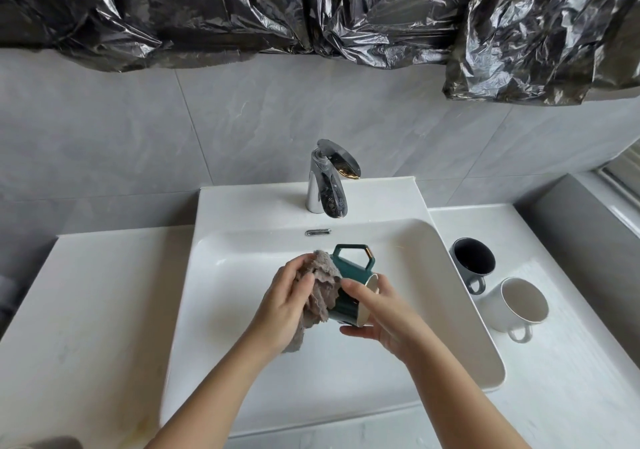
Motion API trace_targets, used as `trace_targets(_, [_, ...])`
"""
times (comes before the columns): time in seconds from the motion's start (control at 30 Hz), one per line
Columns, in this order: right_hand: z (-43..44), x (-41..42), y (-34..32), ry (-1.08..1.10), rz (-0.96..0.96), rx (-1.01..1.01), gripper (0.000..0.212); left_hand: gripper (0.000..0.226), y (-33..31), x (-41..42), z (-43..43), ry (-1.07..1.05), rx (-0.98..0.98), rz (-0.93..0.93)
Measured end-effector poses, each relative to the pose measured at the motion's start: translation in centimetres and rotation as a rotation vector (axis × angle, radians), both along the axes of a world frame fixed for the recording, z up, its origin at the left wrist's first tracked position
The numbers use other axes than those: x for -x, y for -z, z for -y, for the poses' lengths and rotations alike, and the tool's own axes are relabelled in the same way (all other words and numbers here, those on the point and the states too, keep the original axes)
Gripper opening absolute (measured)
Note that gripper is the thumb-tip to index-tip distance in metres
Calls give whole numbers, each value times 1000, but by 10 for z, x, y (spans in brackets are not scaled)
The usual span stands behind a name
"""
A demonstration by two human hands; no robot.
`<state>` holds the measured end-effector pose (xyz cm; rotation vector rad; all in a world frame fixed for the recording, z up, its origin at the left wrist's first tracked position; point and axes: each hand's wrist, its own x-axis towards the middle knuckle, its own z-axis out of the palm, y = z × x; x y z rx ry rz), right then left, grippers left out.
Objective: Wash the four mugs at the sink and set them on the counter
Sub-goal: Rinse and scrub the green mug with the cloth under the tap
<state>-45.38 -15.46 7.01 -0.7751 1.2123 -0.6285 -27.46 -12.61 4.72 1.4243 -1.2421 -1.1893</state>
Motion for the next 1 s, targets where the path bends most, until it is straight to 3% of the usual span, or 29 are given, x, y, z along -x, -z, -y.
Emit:
trace_targets(0.07, [0, 4, 1, 12, 71, 1, 52, 26, -5, -6, 1, -59, 81, 29])
trace_targets(0.13, [0, 8, 2, 16, 179, -7, 54, 23, -11, -14, 4, -164, 198, 79])
trace_targets(0.23, [0, 8, 5, -19, 293, -17, 57, 31, -18, -10, 9, -97, 327, 223])
trace_targets(0.4, [-3, 11, 9, -116, 303, 77, 75, 25, -25, 2, 20, -123, 247, 216])
trace_targets(0.5, [-7, 17, 13, -163, 276, 144, 76, 20, -34, 1, 26, -62, 146, 218])
trace_targets(0.6, [-10, 21, 15, -241, 230, 257, 81, 20, -37, 0, 32, -22, -102, 161])
trace_targets(0.67, [-13, 23, 14, -274, 229, 302, 82, 39, -34, -2, 33, 17, -247, 57])
trace_targets(0.7, [-14, 24, 13, -272, 258, 295, 84, 37, -31, -3, 33, 19, -282, 8])
trace_targets(0.77, [-14, 26, 12, -242, 336, 259, 92, 13, -27, -4, 32, -36, -275, -23])
trace_targets(0.9, [-11, 28, 13, -176, 390, 211, 106, 31, -25, -3, 26, -137, -77, 116])
trace_targets(1.0, [-13, 27, 16, -154, 415, 195, 109, 32, -35, 0, 22, -123, 11, 58])
